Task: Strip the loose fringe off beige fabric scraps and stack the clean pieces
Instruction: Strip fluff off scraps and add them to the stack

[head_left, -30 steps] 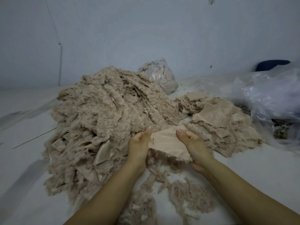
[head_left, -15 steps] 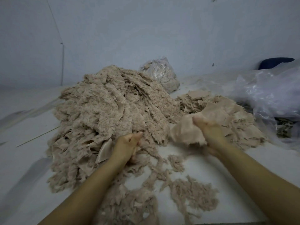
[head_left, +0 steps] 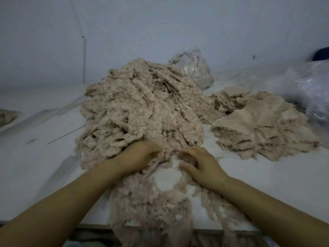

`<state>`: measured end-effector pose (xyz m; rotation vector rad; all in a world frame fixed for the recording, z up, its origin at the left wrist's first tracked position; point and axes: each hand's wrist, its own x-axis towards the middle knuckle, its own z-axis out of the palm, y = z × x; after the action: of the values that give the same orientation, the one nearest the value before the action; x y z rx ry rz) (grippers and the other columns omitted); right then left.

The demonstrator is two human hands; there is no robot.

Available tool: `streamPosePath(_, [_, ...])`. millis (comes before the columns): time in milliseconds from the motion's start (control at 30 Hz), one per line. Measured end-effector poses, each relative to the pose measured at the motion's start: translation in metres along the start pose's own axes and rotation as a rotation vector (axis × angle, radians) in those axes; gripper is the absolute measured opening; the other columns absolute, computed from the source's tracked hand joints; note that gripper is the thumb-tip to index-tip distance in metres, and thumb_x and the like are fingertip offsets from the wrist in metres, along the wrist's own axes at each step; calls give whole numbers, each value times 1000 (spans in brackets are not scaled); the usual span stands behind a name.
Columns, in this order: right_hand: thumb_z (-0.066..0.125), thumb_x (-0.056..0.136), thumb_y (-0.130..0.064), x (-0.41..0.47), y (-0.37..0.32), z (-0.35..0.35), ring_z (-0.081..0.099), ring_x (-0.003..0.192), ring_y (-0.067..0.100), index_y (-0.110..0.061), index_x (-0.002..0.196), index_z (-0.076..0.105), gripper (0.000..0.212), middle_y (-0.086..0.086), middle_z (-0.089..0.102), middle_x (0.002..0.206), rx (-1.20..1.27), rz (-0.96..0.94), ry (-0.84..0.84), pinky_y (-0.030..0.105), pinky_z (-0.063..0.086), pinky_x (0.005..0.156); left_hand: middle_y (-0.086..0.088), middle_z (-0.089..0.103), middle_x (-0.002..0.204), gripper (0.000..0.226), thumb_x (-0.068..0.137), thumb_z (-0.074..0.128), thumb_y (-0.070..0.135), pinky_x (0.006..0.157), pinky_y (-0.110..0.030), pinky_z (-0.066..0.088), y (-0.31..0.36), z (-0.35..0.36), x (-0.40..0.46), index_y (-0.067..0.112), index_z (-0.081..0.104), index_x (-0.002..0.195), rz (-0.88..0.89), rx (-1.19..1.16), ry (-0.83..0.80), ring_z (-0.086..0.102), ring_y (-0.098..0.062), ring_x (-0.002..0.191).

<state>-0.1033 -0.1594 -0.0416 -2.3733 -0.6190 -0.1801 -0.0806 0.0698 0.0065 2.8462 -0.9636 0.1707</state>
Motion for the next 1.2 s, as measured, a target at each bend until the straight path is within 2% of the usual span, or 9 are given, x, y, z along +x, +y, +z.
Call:
streamPosePath(133, [63,85,-51,4,-23,-13,53,83,2,-27,97,62,27,-9,61,96,290,17,50,16,42,71,8,61,70,21,95,52,9,63,-24,40,11,-18,31,12,61,77,-82,-367,278,54,-6,67])
streamPosePath(300, [66,81,-54,-5,-43,17,50,95,9,-27,109,63,39,-6,59,104,-36,-267,-382,27,42,85,-5,53,126,31,94,56,15,96,-21,34,15,-7,33,8,60,123,-20,-141,107,48,-16,115])
streamPosePath(433, [64,90,-26,4,-23,7,56,85,18,-16,84,64,11,0,63,88,9,-115,-105,29,42,77,0,56,130,32,88,66,28,106,-20,32,11,-2,-1,15,67,117,137,-298,-116,43,-3,122])
streamPosePath(567, [64,91,-22,0,-2,-14,52,72,10,-23,76,57,16,-4,59,79,181,67,-85,24,40,69,10,42,142,41,81,69,44,105,-6,17,-5,0,-24,19,68,112,75,-231,-408,27,-1,134])
streamPosePath(667, [67,89,-23,-4,0,-24,55,72,8,-20,79,63,11,-3,63,82,214,92,-228,24,46,71,-9,62,118,15,91,61,19,101,-17,34,-6,-2,-22,7,70,95,-22,-426,-212,54,-14,115])
streamPosePath(800, [65,90,-16,-7,-7,-36,51,63,-5,-14,81,61,11,-7,60,77,301,57,-374,13,42,66,6,65,100,22,90,58,3,79,-5,42,4,-13,-4,21,67,100,-169,-724,58,59,12,87])
streamPosePath(967, [68,88,-16,-8,-10,-50,49,65,-4,-17,82,58,11,-8,57,84,176,3,-421,13,41,66,8,62,108,21,85,69,14,89,-14,45,0,-18,-5,20,65,105,-117,-516,-22,58,-2,100])
streamPosePath(1100, [68,84,-41,-6,-20,-30,47,89,-6,-29,114,56,35,-15,50,106,145,-56,-355,11,39,82,12,62,76,17,91,54,23,70,-15,42,-4,-23,-13,12,66,89,-132,-681,-75,55,3,70])
streamPosePath(1200, [63,89,-9,-8,-22,-18,49,100,10,-9,107,68,19,-5,50,106,47,-177,-462,18,37,90,-8,68,103,38,90,45,32,89,-22,46,-8,-25,-12,3,64,107,-228,-881,-36,62,-11,96])
